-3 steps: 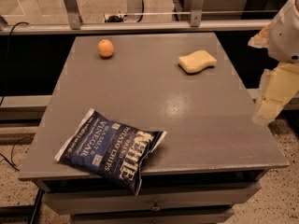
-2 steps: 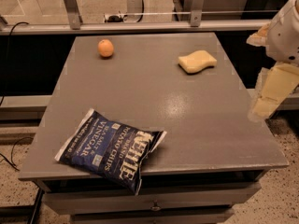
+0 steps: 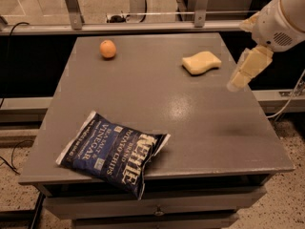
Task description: Move sponge near blue chip bag
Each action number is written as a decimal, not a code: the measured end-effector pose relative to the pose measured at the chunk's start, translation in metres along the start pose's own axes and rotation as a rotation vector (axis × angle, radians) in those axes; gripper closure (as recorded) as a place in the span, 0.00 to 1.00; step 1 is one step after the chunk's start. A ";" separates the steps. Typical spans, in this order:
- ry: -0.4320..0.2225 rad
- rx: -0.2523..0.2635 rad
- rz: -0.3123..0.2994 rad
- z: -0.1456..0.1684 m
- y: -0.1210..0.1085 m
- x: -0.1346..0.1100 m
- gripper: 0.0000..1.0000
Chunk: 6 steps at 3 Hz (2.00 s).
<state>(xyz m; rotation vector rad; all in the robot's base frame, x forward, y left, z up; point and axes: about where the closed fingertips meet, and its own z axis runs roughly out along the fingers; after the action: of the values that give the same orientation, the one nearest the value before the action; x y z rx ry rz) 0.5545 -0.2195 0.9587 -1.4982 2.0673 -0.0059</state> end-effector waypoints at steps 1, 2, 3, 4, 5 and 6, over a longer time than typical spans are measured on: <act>-0.082 0.031 0.067 0.039 -0.051 -0.007 0.00; -0.149 0.039 0.174 0.081 -0.093 -0.007 0.00; -0.179 0.029 0.289 0.122 -0.121 0.003 0.00; -0.195 -0.002 0.380 0.157 -0.135 0.015 0.00; -0.213 -0.055 0.417 0.184 -0.136 0.016 0.00; -0.221 -0.098 0.429 0.197 -0.134 0.018 0.17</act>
Offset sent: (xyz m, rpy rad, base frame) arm 0.1873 -0.0104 -0.0591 0.3371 -0.0252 -0.2159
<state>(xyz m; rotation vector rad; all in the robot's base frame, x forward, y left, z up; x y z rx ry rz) 0.7566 -0.2215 0.8312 -1.0277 2.1853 0.4126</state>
